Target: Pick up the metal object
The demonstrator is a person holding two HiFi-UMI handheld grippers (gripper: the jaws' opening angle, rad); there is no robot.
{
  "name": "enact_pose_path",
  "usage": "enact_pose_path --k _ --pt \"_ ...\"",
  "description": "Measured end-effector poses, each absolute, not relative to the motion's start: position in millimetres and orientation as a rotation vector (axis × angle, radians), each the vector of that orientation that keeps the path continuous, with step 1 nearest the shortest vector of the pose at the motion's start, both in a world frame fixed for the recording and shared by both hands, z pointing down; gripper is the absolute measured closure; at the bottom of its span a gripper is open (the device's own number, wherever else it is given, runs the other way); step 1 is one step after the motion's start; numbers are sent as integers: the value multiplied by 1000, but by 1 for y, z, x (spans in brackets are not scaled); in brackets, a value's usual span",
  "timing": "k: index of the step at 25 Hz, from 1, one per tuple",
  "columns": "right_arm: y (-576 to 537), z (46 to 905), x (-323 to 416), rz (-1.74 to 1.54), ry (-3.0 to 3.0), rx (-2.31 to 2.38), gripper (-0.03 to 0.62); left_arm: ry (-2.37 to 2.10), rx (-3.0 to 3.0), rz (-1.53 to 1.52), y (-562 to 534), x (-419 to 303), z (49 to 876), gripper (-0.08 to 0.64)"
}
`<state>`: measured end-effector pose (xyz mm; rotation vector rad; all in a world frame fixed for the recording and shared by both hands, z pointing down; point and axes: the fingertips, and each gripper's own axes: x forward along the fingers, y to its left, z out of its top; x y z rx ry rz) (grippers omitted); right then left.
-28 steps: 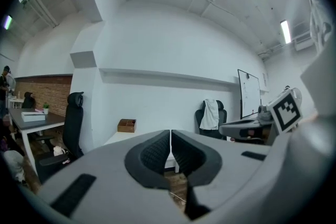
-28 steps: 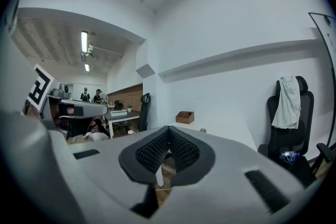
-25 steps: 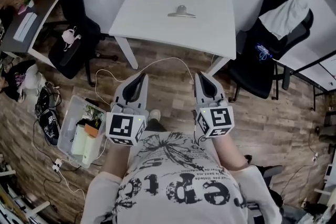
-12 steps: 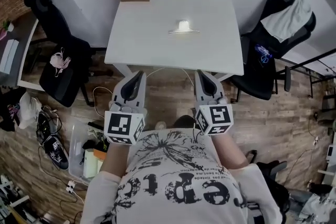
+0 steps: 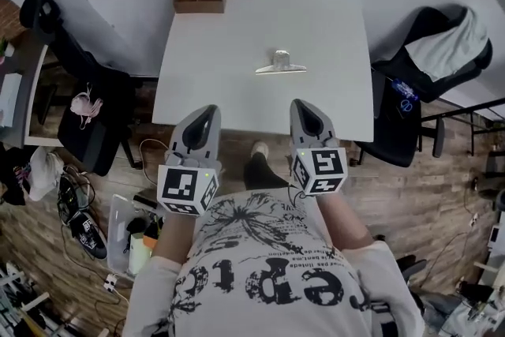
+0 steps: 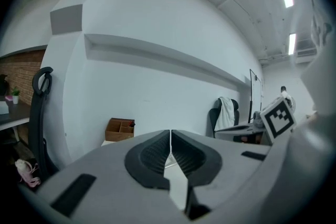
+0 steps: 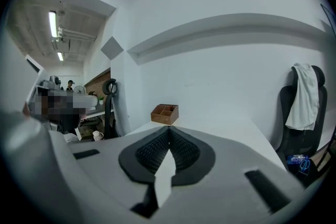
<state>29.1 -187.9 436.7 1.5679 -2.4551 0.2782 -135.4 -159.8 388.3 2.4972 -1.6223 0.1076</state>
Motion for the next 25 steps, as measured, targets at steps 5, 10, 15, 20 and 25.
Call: enact_pose_path --k 5,10,15,20,25 --pt "-265 447 39 303 -2438 1554 600 -1635 2492 89 -231 -122 383 549" --pt "-325 463 50 338 -2430 1519 600 -1636 2481 116 -290 -110 396 549" --pt "-358 485 54 394 -2387 1479 600 -1631 2462 115 -328 -109 407 549" --pt "-387 517 40 490 -2310 1397 583 -1608 2464 115 -367 -120 412 549" --pt "-399 556 30 566 -2199 1341 465 -1524 2472 154 -391 -125 423 549"
